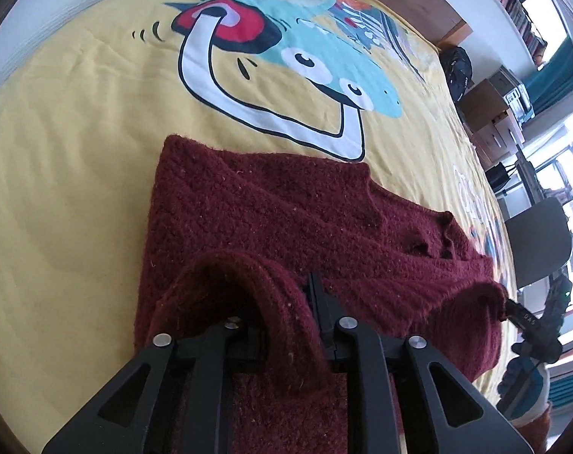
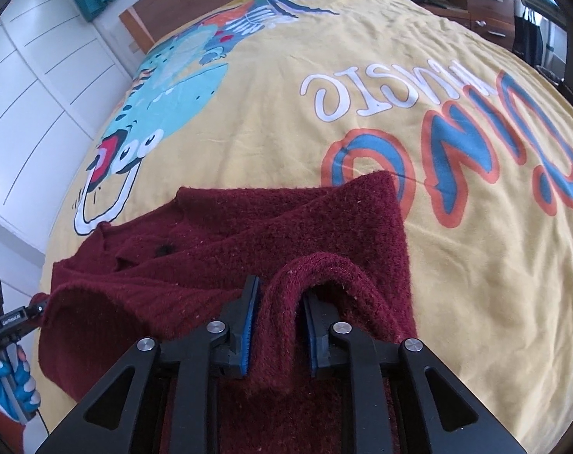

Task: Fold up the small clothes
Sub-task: 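Lift the hem with both grippers and fold it up toward the collar, then open both grippers to release the hem and pull them back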

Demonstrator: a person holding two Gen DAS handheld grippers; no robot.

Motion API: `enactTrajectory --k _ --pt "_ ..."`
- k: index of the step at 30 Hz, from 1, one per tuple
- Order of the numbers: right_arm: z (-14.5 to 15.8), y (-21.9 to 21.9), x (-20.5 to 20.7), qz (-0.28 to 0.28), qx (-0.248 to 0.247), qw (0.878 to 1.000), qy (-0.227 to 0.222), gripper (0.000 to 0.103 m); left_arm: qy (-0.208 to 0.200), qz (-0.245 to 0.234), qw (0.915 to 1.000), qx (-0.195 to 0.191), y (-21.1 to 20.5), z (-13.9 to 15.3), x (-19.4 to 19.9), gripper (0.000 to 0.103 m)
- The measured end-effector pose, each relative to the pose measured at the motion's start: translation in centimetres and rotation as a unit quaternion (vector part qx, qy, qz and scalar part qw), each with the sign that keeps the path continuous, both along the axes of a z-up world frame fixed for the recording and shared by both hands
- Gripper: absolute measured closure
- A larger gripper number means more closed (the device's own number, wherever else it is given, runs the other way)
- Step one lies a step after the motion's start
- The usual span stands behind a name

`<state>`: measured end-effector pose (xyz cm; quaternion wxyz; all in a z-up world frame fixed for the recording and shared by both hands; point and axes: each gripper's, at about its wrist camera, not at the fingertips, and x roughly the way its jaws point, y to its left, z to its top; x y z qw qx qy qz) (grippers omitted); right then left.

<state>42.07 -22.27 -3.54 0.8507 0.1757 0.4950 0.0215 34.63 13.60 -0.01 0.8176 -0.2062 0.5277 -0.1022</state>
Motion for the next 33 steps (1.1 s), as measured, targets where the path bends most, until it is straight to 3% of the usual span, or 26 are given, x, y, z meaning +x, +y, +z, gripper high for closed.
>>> enactTrajectory --k 1,3,5,8,21,30,33 --pt "0.0 0.0 0.1 0.000 0.004 1.000 0.001 0.074 0.000 0.002 1.0000 -0.006 0.1 0.1 0.1 0.082" --pt "0.0 -0.1 0.2 -0.001 0.020 1.000 0.000 0.054 -0.005 0.005 0.9999 -0.013 0.1 0.5 0.2 0.069" --pt "0.3 -0.2 0.3 -0.005 0.034 0.999 -0.005 0.042 -0.014 0.009 0.9997 -0.018 0.2 1.2 0.2 0.062" --pt "1.1 -0.2 0.4 -0.009 0.034 0.999 -0.014 0.036 -0.027 0.016 0.9990 -0.031 0.7 2.3 0.3 0.059" --pt "5.8 -1.7 -0.7 -0.002 -0.021 0.998 -0.055 0.034 -0.068 0.044 0.9966 0.015 2.3 6.1 -1.1 0.056" --pt "3.2 3.4 0.8 0.071 -0.083 0.993 -0.048 0.034 -0.067 -0.006 0.9952 0.071 -2.2 3.4 0.3 0.055" --pt "1.7 4.4 1.6 0.086 -0.100 0.990 -0.041 0.034 -0.055 0.002 0.9941 0.094 -3.4 1.7 1.1 0.055"
